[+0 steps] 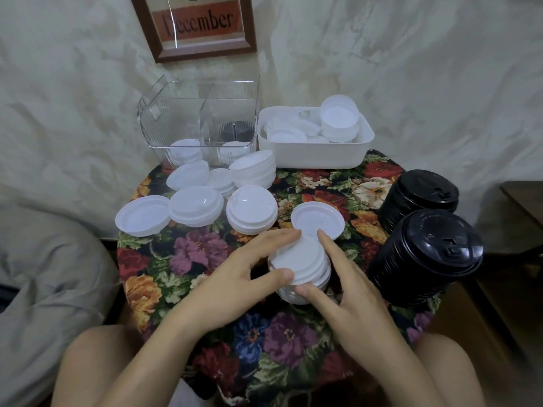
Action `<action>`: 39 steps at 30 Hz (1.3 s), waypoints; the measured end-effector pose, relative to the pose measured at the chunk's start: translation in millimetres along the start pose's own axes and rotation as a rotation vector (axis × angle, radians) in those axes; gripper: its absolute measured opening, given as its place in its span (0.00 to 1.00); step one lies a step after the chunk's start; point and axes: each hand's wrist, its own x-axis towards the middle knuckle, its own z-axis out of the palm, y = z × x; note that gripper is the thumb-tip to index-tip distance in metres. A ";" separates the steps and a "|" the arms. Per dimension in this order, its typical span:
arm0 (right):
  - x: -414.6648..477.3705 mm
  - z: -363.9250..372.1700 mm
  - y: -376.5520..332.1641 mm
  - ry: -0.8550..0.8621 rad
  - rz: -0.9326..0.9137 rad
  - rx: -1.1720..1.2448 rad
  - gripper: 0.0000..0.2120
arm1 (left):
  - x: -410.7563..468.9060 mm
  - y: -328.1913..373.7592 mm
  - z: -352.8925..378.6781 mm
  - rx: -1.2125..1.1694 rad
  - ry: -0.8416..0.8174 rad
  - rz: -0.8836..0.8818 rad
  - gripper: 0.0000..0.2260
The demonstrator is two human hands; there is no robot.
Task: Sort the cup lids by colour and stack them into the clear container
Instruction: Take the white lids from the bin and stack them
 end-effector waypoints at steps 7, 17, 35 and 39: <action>-0.5 -1.3 -0.5 0.009 0.022 0.009 0.35 | 2.9 -1.5 1.6 -0.134 0.024 -0.040 0.30; -3.2 -2.6 -7.9 0.061 0.012 0.087 0.24 | -4.8 -5.7 4.3 0.101 0.069 -0.055 0.40; -0.8 -8.8 -3.9 -0.054 -0.024 0.084 0.33 | -6.4 -5.8 9.1 0.394 0.096 0.010 0.43; 1.5 -12.3 -4.1 -0.073 -0.049 0.063 0.35 | -5.8 -7.3 7.6 0.383 0.090 0.020 0.37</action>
